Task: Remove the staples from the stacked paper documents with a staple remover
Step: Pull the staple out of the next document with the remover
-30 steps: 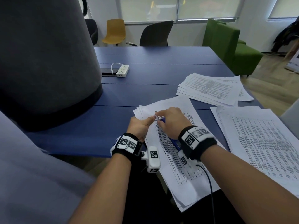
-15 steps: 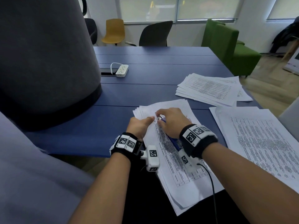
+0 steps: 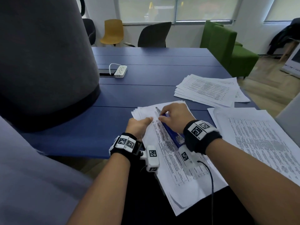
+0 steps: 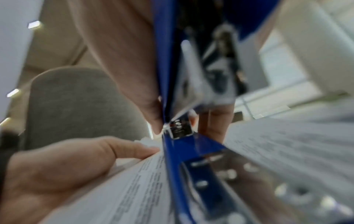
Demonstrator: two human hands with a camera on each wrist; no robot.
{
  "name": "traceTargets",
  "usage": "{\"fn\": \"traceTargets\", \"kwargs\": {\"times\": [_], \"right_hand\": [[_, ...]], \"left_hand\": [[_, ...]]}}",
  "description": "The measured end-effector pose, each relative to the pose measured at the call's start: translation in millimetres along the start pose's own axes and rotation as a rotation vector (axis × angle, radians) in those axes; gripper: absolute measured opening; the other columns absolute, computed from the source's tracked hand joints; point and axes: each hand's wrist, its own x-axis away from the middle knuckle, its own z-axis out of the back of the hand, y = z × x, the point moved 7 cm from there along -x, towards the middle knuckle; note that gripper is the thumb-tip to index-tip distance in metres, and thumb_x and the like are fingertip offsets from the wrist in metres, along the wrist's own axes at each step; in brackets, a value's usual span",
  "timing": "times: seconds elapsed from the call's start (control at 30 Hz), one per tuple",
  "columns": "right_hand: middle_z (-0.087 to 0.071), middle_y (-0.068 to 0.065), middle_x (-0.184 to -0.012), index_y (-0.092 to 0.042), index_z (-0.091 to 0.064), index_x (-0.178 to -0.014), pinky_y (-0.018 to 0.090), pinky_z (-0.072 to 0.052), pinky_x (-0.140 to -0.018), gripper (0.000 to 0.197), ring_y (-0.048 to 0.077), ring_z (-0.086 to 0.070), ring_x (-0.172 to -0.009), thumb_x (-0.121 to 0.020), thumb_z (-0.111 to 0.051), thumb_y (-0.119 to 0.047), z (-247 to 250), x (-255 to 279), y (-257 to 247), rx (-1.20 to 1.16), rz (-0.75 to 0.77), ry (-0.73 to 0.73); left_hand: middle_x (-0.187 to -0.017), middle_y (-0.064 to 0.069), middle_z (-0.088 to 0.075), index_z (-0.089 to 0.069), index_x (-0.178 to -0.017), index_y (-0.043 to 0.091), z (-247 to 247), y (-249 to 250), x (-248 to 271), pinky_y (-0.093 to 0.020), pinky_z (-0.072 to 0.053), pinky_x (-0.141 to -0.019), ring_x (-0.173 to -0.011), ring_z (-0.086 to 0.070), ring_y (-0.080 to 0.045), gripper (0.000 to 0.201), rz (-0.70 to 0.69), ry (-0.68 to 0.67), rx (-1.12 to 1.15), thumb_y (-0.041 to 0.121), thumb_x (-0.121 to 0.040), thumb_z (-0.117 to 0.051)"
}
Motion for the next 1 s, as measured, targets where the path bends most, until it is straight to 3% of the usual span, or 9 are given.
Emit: {"fn": "traceTargets", "kwargs": {"times": [0.1,0.23,0.4,0.53,0.6,0.7,0.77,0.9,1.0], "right_hand": [[-0.071,-0.006,-0.099,-0.026,-0.077,-0.089,0.024,-0.042,-0.086,0.014,0.013,-0.059,-0.096,-0.087,-0.072,-0.038,-2,1,12,-0.001,-0.031,-0.016],[-0.061,-0.013,-0.087,-0.027,-0.076,-0.090,0.023,-0.039,-0.085,0.012,0.010,-0.054,-0.089,-0.087,-0.072,-0.038,4,1,12,0.018,-0.005,-0.006],[-0.059,-0.016,-0.079,-0.028,-0.075,-0.086,0.022,-0.037,-0.080,0.010,0.012,-0.055,-0.087,-0.087,-0.072,-0.037,12,3,7,0.003,0.007,-0.019],[-0.056,-0.013,-0.058,-0.025,-0.076,-0.080,0.024,-0.045,-0.071,0.009,0.007,-0.055,-0.062,-0.083,-0.076,-0.034,19,10,-4,-0.195,-0.040,-0.027],[-0.063,-0.008,-0.059,-0.026,-0.077,-0.080,0.026,-0.051,-0.068,0.008,0.010,-0.060,-0.059,-0.082,-0.077,-0.033,18,13,-13,-0.320,-0.066,-0.044],[-0.067,-0.006,-0.060,-0.024,-0.077,-0.082,0.019,-0.045,-0.060,0.007,0.006,-0.058,-0.054,-0.083,-0.077,-0.030,11,15,-32,-0.382,-0.066,-0.078],[-0.068,-0.004,-0.059,-0.022,-0.077,-0.082,0.015,-0.041,-0.055,0.007,0.005,-0.058,-0.050,-0.083,-0.077,-0.029,4,15,-39,-0.414,-0.082,-0.099],[-0.070,-0.004,-0.062,-0.023,-0.077,-0.081,0.018,-0.041,-0.058,0.005,0.004,-0.058,-0.052,-0.081,-0.075,-0.028,-11,17,-50,-0.480,-0.137,-0.128],[-0.068,-0.006,-0.060,-0.022,-0.077,-0.081,0.018,-0.041,-0.059,0.006,0.002,-0.054,-0.051,-0.081,-0.071,-0.024,-22,22,-60,-0.509,-0.152,-0.154]], "left_hand": [[-0.097,-0.020,-0.077,-0.072,-0.100,-0.006,-1,2,6,-0.053,-0.061,-0.085,-0.091,-0.076,-0.037,0.017,0.014,0.015,0.058,0.001,-0.085,-0.077],[-0.097,-0.019,-0.078,-0.072,-0.102,-0.005,-3,3,7,-0.054,-0.061,-0.085,-0.090,-0.077,-0.036,0.017,0.021,0.010,0.071,0.001,-0.087,-0.075],[-0.097,-0.017,-0.075,-0.071,-0.102,-0.005,2,14,8,-0.030,-0.061,-0.063,-0.082,-0.073,-0.030,0.012,-0.053,0.101,0.033,-0.004,-0.091,-0.066],[-0.086,-0.005,-0.074,-0.071,-0.086,0.009,46,28,-14,-0.040,-0.063,-0.083,-0.091,-0.075,-0.029,0.008,-0.149,0.328,-0.093,0.013,-0.080,-0.075],[-0.100,-0.007,-0.074,-0.067,-0.108,0.009,66,34,-24,-0.047,-0.059,-0.094,-0.099,-0.074,-0.028,0.039,-0.170,0.385,-0.140,0.024,-0.074,-0.079],[-0.142,-0.015,-0.055,-0.031,-0.153,0.014,74,46,-19,-0.044,-0.045,-0.111,-0.129,-0.057,-0.033,0.093,-0.148,0.354,-0.403,0.039,-0.077,-0.079],[-0.151,-0.022,-0.042,-0.019,-0.159,0.019,82,47,-12,-0.040,-0.039,-0.113,-0.137,-0.045,-0.037,0.094,-0.100,0.334,-0.624,0.041,-0.084,-0.071],[-0.139,-0.010,-0.058,-0.049,-0.140,0.035,114,43,6,-0.043,-0.045,-0.109,-0.130,-0.050,-0.037,0.083,-0.093,0.262,-0.957,0.060,-0.061,-0.057],[-0.138,-0.009,-0.054,-0.059,-0.132,0.037,149,42,27,-0.049,-0.041,-0.105,-0.130,-0.046,-0.039,0.053,-0.104,0.291,-1.282,0.052,-0.081,-0.063]]}}
